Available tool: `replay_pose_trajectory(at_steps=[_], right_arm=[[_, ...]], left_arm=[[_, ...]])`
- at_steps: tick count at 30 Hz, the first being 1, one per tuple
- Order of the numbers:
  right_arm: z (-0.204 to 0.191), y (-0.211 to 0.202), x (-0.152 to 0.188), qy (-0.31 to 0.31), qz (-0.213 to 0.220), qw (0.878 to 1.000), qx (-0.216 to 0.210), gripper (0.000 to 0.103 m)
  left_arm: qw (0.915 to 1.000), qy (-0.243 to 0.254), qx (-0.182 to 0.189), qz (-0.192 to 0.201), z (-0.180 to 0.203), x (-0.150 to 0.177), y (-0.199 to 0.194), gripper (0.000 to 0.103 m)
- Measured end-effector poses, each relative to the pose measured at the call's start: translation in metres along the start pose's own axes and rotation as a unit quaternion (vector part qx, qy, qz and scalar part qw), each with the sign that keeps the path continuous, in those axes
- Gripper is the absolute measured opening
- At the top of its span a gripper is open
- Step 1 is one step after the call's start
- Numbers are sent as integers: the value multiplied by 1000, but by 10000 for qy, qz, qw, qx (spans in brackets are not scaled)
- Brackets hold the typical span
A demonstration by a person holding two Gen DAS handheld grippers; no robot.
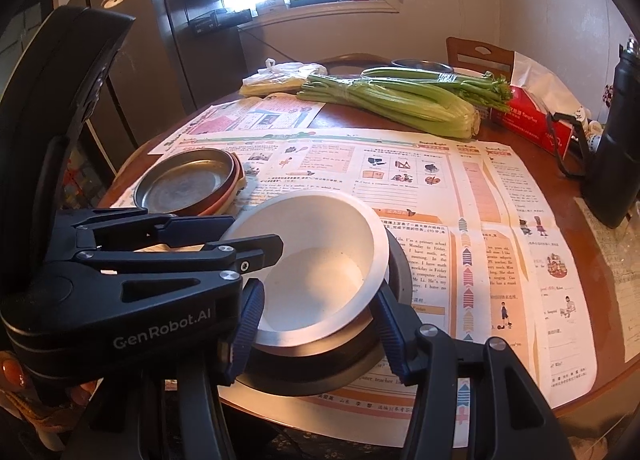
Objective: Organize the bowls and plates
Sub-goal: 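Lower the red-sided bowl into the white paper bowl and open the left tool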
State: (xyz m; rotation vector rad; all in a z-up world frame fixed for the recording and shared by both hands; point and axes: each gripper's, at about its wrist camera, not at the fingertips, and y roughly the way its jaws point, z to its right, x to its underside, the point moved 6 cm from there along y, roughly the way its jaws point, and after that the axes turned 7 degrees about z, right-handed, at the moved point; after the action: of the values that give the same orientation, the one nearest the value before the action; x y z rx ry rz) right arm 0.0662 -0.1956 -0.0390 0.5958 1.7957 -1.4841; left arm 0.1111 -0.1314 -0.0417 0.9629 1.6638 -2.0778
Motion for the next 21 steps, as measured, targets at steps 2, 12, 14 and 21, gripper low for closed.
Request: replay_pose_trajectory(at_steps=[2,12,14,21], right_arm=[[1,0,0,-21,-17,9999,98,55],[8,1,2,128,1,9999,70,55],[8,1,1,138,26,9999,71,55],[9,0,0,205,93,9997,11,55]], left_arm=[[10000,16,31,25,1,0,-1,40],[9999,-82,64,4,-3,1,2,40],[9999,-97,76,27,-4,0,1,40],[9998,-139,75,104,-6,-2,-2,40]])
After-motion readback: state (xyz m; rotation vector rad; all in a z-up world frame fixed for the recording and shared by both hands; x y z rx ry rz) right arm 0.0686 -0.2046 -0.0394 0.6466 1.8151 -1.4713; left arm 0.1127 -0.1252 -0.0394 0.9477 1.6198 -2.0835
